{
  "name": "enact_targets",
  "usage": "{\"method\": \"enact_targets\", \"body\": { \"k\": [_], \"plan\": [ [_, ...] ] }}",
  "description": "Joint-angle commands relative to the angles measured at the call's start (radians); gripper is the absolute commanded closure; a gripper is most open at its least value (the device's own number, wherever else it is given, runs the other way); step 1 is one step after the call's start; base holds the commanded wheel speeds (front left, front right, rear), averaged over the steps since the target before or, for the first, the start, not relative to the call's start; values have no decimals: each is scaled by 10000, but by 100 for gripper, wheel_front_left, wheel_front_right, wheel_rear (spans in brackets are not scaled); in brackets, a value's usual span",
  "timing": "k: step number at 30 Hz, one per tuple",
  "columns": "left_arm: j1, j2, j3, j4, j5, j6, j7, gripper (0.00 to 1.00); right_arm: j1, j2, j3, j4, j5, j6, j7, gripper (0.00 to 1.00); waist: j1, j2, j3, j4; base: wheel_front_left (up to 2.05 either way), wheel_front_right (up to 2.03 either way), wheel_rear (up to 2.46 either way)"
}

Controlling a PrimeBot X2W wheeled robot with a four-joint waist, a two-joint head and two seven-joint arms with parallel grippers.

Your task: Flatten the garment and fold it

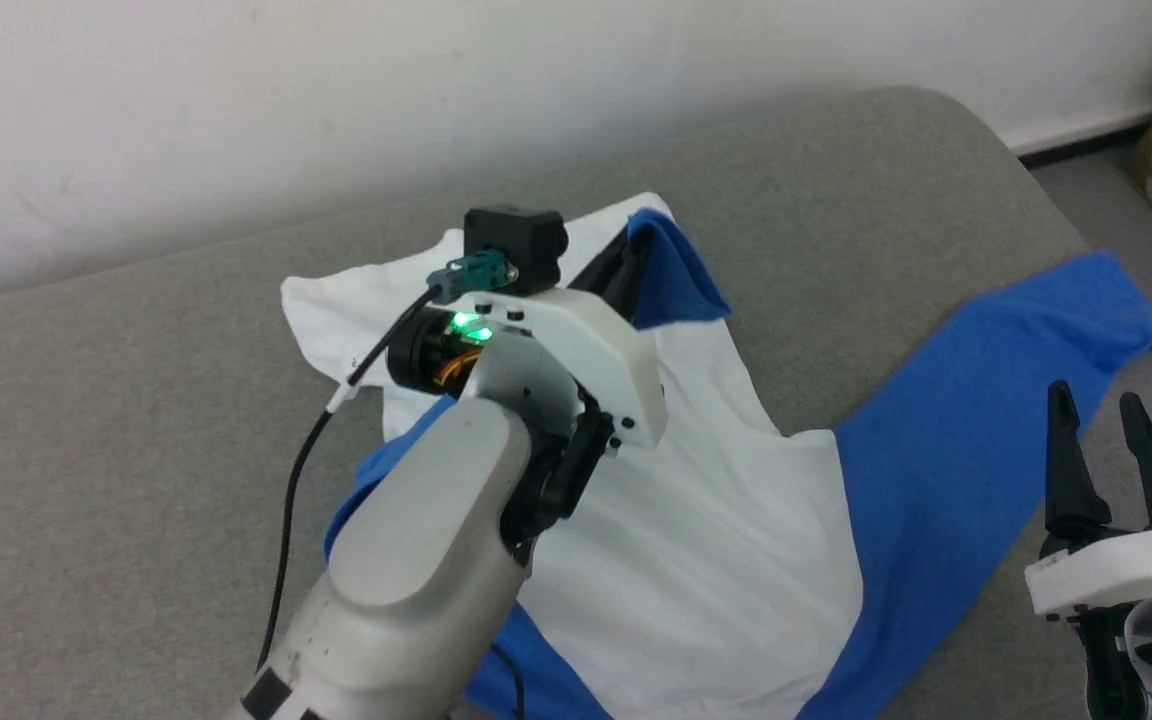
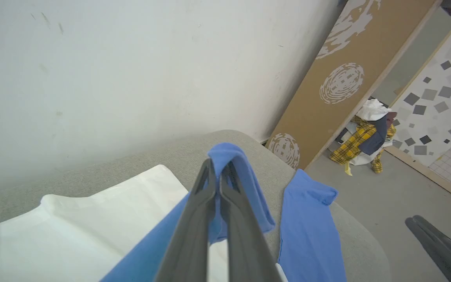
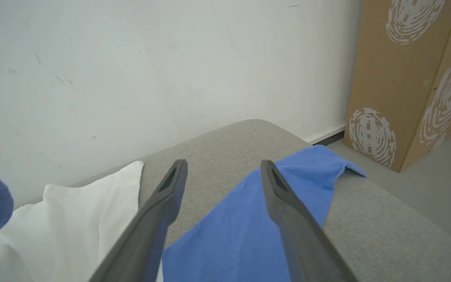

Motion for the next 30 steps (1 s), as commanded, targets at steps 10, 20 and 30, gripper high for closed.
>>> {"method": "enact_targets", "body": {
  "k": [10, 20, 30],
  "plan": [
    [-1279, -66, -2579, 2013, -946, 656, -1741, 100, -543, 28, 429, 638, 205, -21, -370, 0, -1, 1, 951, -815, 0, 0, 0],
    [-1172, -67, -5866, 3104, -1575, 20, -464, 0, -762, 28, 343, 1065, 228, -21, -567, 0, -1, 1, 1114, -596, 0, 0, 0],
    [-2204, -67, -5660, 2011, -2491, 211, -2404, 0, -651, -42, -149, 1102, -281, -21, 234, 0, -1, 1, 276, 331, 0, 0, 0]
  ]
}}
